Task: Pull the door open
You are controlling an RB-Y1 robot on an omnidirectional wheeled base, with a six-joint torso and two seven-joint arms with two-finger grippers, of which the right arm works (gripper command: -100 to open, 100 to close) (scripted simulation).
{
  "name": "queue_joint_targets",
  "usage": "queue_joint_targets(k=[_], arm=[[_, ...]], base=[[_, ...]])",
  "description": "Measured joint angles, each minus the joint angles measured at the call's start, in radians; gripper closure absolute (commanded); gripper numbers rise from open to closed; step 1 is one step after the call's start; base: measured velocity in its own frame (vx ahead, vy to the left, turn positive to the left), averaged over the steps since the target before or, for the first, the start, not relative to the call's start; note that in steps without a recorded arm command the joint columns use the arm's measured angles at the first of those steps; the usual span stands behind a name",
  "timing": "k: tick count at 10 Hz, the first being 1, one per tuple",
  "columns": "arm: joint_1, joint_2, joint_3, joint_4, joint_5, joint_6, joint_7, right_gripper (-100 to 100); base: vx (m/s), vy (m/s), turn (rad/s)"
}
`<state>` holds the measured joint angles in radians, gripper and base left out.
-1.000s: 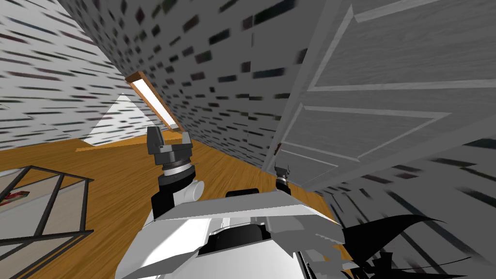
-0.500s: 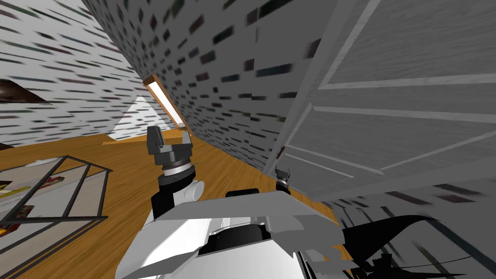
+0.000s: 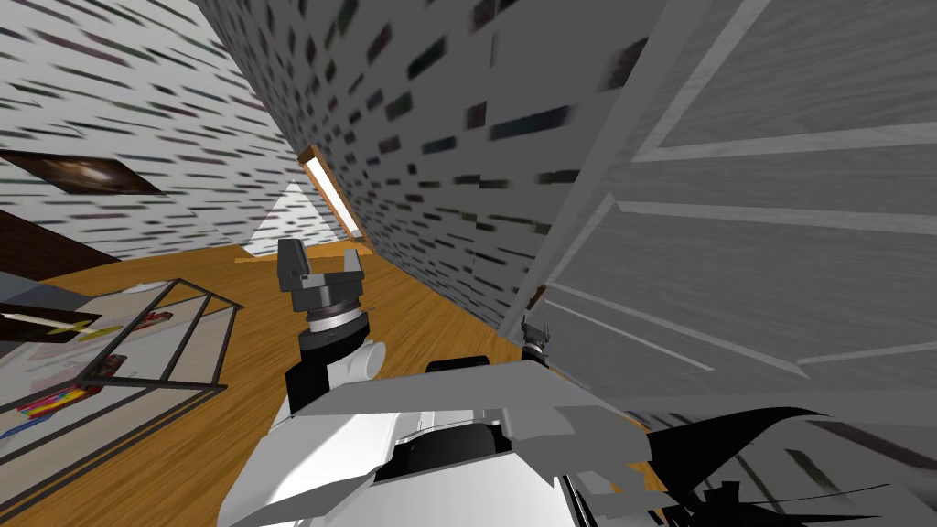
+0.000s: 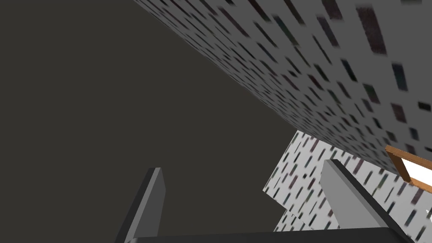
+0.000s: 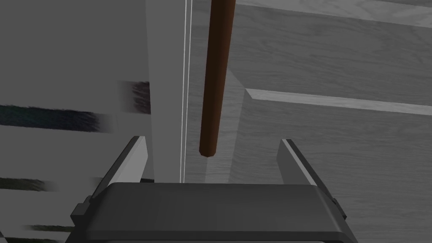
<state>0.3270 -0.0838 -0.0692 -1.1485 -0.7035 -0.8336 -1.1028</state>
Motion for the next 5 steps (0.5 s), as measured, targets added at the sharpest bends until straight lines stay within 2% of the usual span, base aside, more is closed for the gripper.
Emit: queue_joint_targets(k=[2,4,5], arm=[[-0.010,-0.001,-0.003,0.038,-0.019,-0.013,-0.033,-100],[-0.011,0.001,-0.004,0.053,-0.031,-0.019,-0.052,-100],[-0.010,-0.013,-0.003,0.064,-0.031,-0.022,-0.067,-100]], base=[[0.090,-0.111,0.128],[0.089,-0.035,0.006],[0.185,-0.016,-0.012]])
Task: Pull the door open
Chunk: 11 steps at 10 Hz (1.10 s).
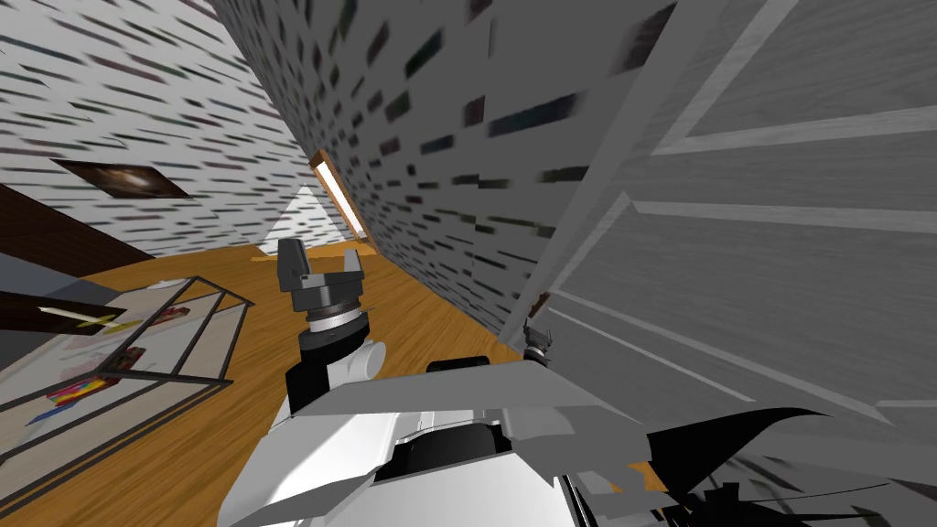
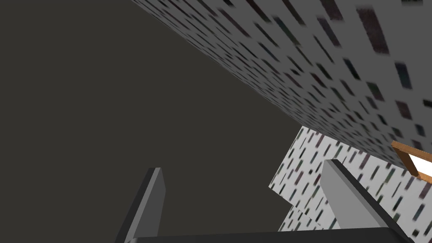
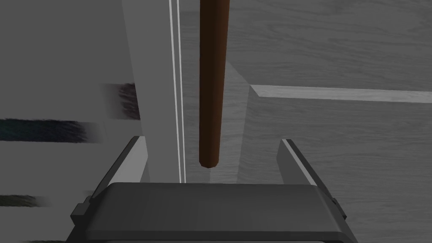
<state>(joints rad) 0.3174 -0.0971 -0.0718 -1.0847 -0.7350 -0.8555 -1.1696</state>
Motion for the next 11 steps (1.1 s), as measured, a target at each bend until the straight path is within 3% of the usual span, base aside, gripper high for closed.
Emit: queue_joint_targets(k=[6,11], arm=[[0.007,-0.082,0.007,0.068,-0.001,-0.022,-0.106,-100],[0.011,-0.162,0.013,0.135,-0.003,-0.041,-0.206,-100]], base=[[0.106,0.000,-0.012],[0.092,-0.005,-0.013]])
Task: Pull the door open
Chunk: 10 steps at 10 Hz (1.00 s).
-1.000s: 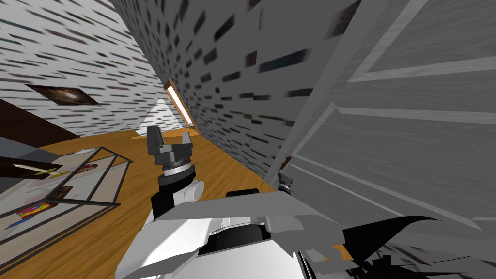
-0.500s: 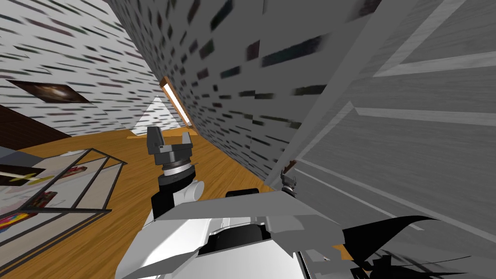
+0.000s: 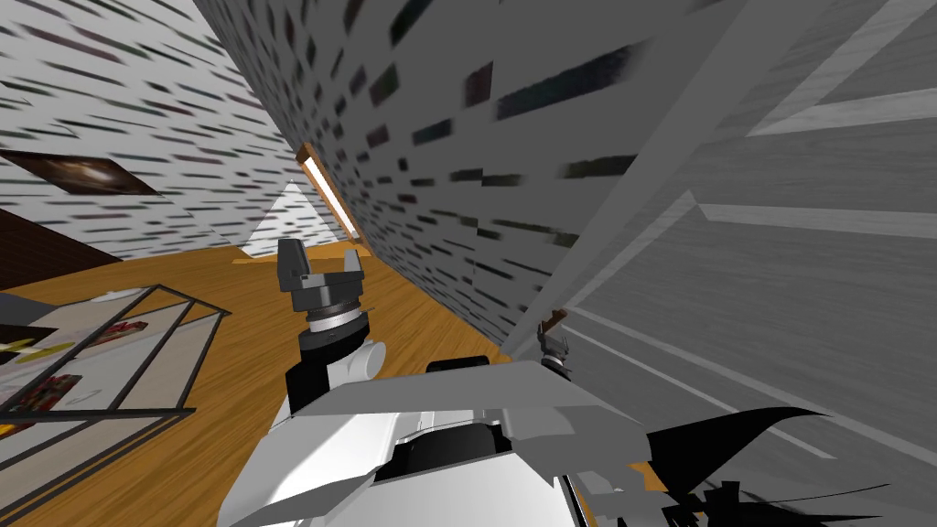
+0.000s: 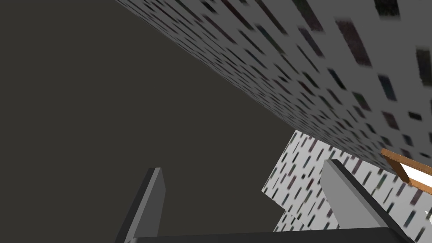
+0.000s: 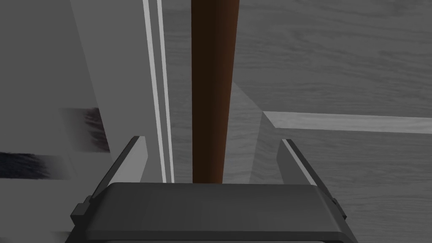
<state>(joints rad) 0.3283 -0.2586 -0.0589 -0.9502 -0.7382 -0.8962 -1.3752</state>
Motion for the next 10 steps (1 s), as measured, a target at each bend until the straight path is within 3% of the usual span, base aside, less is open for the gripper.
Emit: queue_joint_targets(k=[3,5,6,10], arm=[[0.010,-0.037,0.001,0.015,-0.003,-0.002,-0.043,-100],[0.005,-0.061,0.007,0.052,-0.001,-0.015,-0.079,-100],[0.008,-0.062,0.007,0.056,-0.001,-0.016,-0.084,100],[0.005,-0.060,0.008,0.052,0.000,-0.015,-0.079,100]], base=[[0.101,0.000,-0.009],[0.079,0.009,-0.026],[-0.017,0.010,0.031],[-0.008,-0.002,0.001]])
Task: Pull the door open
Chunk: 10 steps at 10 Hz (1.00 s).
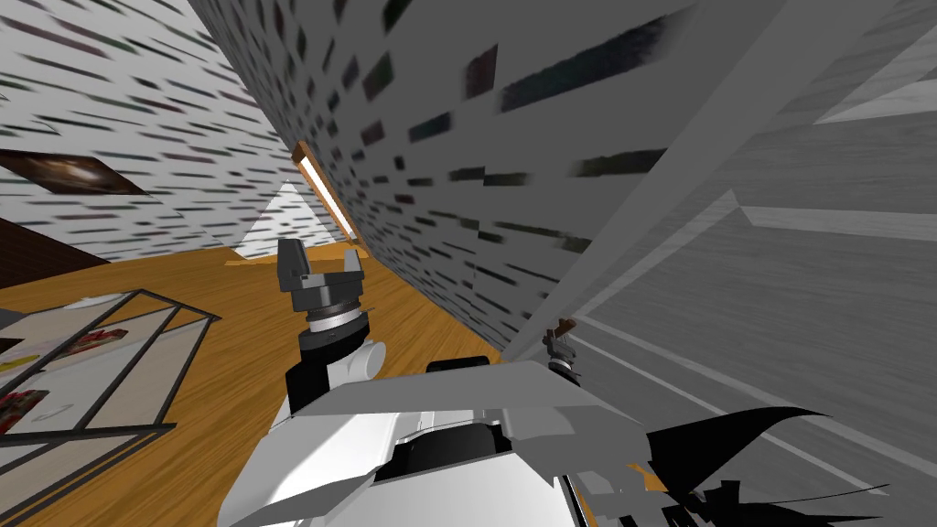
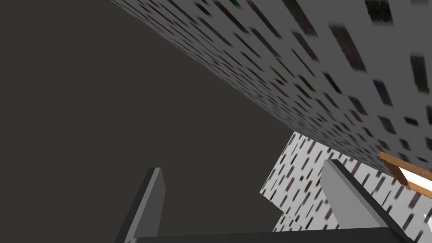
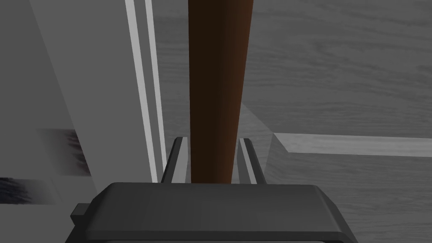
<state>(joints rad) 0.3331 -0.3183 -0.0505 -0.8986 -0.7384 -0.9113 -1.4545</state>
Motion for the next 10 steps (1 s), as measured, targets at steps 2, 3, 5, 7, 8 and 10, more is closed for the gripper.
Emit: queue_joint_targets(k=[2,3,5,7,8,10], arm=[[0.000,0.000,0.000,0.000,0.000,0.000,0.000,100],[0.004,-0.007,0.007,-0.010,0.005,-0.002,-0.005,100],[0.011,-0.015,0.027,-0.023,0.017,-0.005,-0.017,100],[0.019,-0.022,0.051,-0.028,0.031,-0.007,-0.031,100],[0.025,-0.025,0.064,-0.031,0.039,-0.012,-0.040,100],[0.039,-0.035,0.086,-0.050,0.052,-0.012,-0.053,100]], base=[[-0.075,0.003,0.032],[-0.191,0.002,0.074],[-0.192,0.056,0.054],[-0.200,0.024,0.057],[-0.201,0.009,0.070],[-0.186,0.049,0.050]])
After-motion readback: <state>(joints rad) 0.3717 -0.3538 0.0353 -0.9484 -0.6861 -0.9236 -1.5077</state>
